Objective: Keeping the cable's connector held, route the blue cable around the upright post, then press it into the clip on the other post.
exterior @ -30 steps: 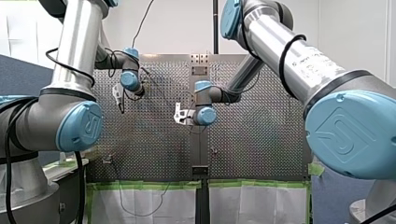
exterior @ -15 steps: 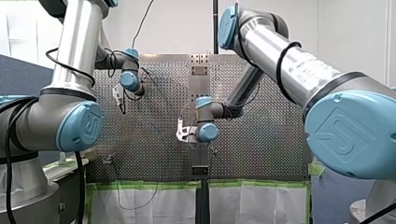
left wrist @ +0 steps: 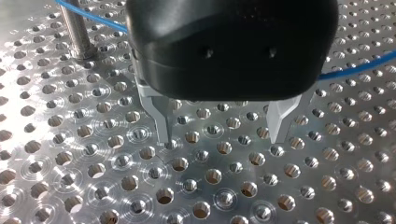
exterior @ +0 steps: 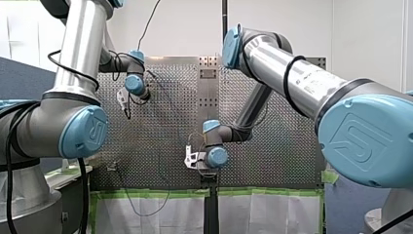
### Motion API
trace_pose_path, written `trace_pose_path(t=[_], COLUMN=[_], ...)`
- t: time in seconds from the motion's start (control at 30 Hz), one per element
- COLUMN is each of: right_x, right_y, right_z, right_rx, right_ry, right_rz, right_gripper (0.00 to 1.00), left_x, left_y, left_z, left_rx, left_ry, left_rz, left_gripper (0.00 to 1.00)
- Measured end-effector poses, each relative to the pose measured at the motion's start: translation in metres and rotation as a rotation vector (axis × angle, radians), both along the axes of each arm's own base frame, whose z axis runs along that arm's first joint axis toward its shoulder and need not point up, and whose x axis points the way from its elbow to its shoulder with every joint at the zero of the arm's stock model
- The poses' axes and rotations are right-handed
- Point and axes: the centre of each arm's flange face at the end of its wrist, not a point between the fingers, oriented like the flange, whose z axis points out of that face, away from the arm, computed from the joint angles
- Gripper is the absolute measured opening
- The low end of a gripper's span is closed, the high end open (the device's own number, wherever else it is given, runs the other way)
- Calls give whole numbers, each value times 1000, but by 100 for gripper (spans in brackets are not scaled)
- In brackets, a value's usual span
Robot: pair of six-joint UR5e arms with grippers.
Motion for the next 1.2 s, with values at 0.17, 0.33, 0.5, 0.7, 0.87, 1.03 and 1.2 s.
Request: trace_pose_path(t=[0.17, 0.33, 0.5, 0.7, 0.87, 1.03, 1.2], right_x=[-6, -14, -29, -50, -60, -68, -77], right_y=[5, 10, 20, 29, 28, 27, 26], right_z=[-33, -68, -105, -134, -151, -167, -178], right_rx=[14, 28, 51, 78, 71, 67, 70], right_ry=[25, 47, 68, 63, 51, 48, 46], right_rz=[-22, -40, -60, -90, -109, -123, -136], right_gripper=[0, 0, 0, 0, 0, 0, 0], left_x=[0, 0, 0, 0, 0, 1, 0], left_y=[1, 1, 1, 2, 3, 3, 3], left_z=[0, 0, 0, 0, 0, 0, 0], left_rx=[0, 0, 0, 0, 0, -1, 0], left_ry=[0, 0, 0, 0, 0, 0, 1], left_rz=[1, 2, 2, 3, 5, 8, 9], left_gripper=[100, 100, 100, 100, 100, 100, 100])
